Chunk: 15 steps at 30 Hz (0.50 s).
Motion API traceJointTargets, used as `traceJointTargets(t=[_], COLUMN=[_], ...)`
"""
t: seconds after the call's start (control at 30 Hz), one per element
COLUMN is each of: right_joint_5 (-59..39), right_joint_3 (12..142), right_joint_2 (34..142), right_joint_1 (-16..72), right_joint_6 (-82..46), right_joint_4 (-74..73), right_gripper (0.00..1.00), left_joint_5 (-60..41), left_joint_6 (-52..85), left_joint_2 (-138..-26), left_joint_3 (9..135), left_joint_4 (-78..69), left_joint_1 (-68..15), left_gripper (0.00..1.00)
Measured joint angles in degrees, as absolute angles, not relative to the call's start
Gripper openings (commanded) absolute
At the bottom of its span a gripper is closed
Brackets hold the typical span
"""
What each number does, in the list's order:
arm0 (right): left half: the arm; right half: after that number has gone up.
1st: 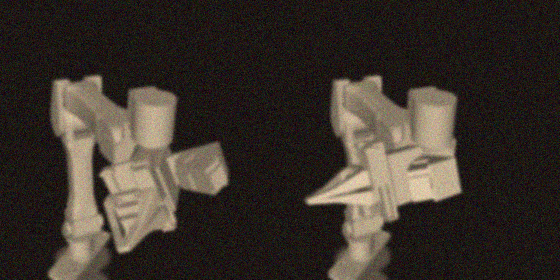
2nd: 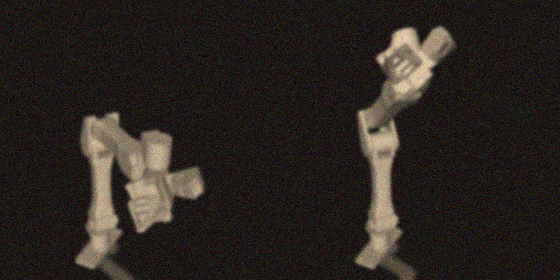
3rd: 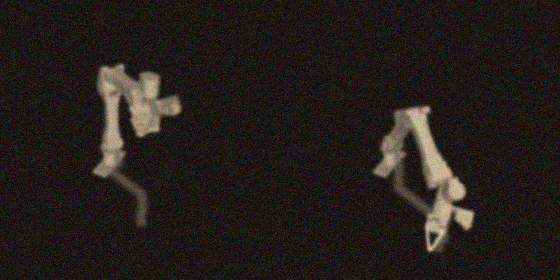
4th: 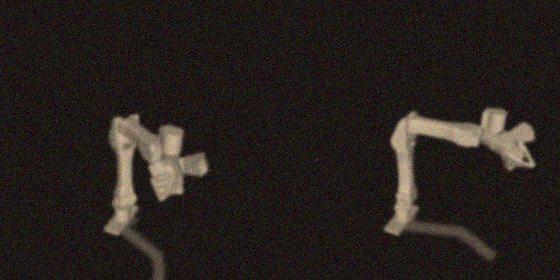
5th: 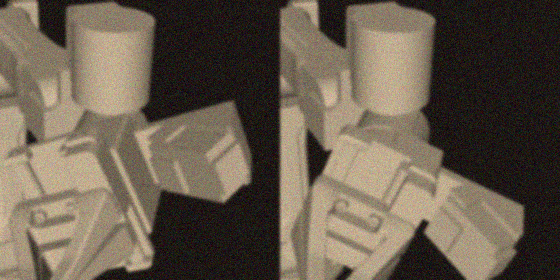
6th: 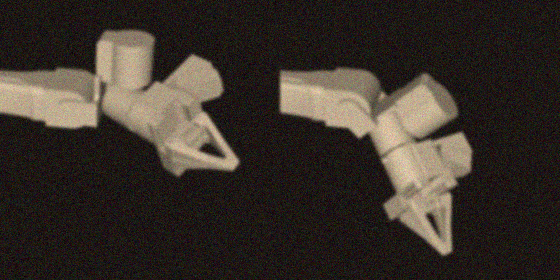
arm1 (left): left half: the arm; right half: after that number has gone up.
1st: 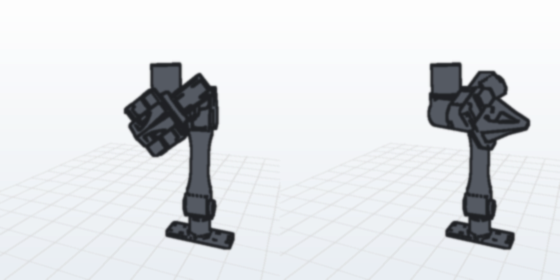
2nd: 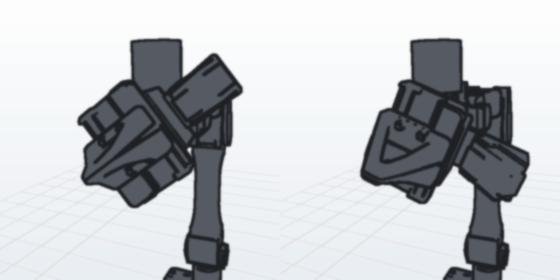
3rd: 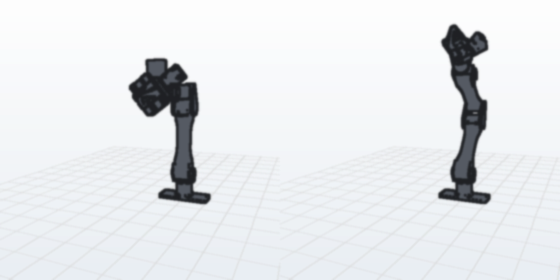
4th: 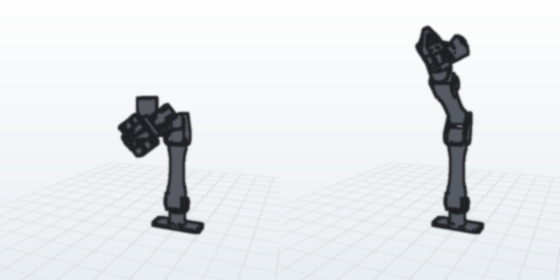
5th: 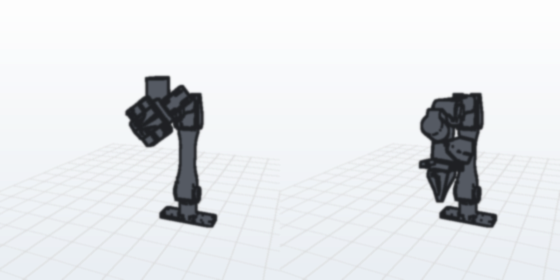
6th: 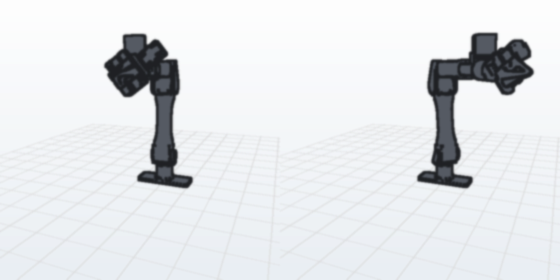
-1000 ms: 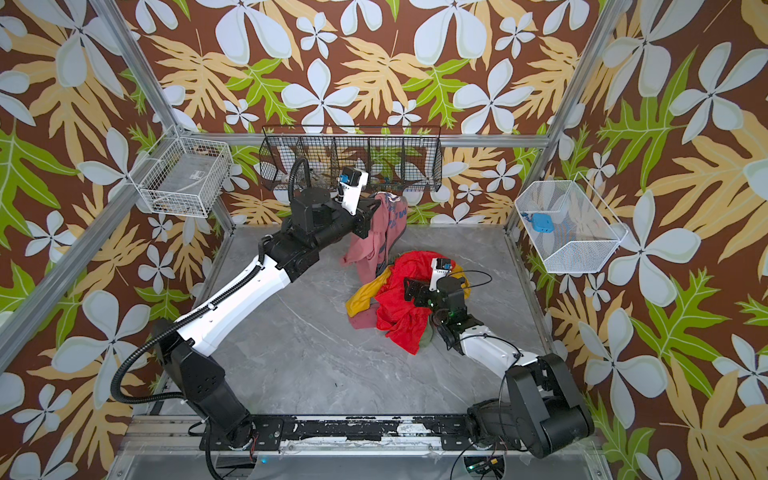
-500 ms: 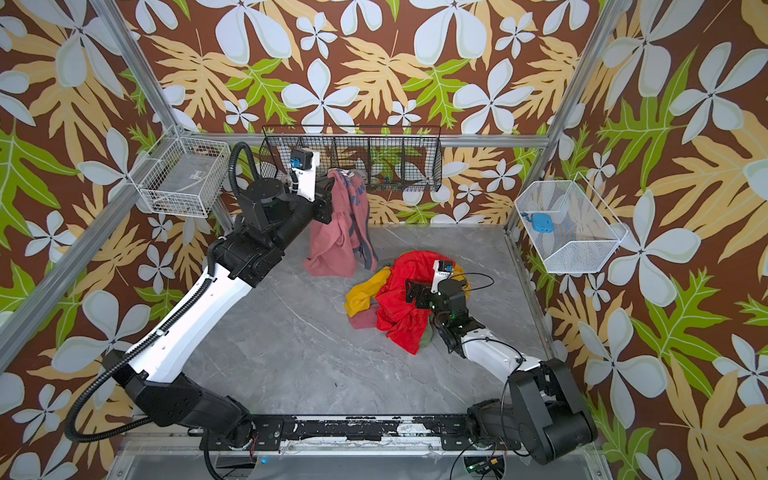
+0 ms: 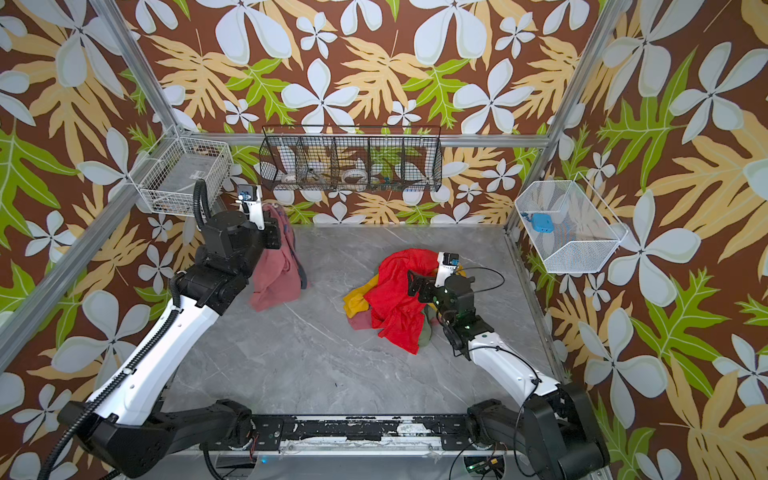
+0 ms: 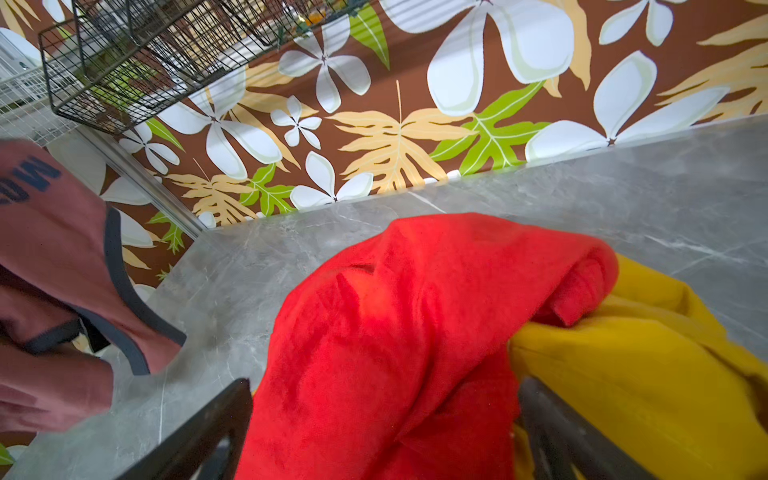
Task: Pick out a specific cloth from the pile
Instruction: 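Carry the pink sweatshirt toward the robot and lower it onto the table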
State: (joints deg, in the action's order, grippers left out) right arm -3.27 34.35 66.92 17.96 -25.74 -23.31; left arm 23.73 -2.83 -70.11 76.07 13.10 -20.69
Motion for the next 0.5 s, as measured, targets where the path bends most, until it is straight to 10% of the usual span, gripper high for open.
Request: traceJointTargets(t=[0.5], right_joint_5=[-0.4], right_joint_3=[32.6], right_joint_2=[57.4], right_joint_1=[18.0], right_joint_6=[-22.4], right_joint_4=[-16.1], right_gripper=[1.00], left_joint_5=[28.8], left_joint_6=[0.2], left_joint_2=[-73.5], left_joint_3=[58.2], left_joint_4=[14.7], left_joint_1=[-20.4], left_gripper=[0.00])
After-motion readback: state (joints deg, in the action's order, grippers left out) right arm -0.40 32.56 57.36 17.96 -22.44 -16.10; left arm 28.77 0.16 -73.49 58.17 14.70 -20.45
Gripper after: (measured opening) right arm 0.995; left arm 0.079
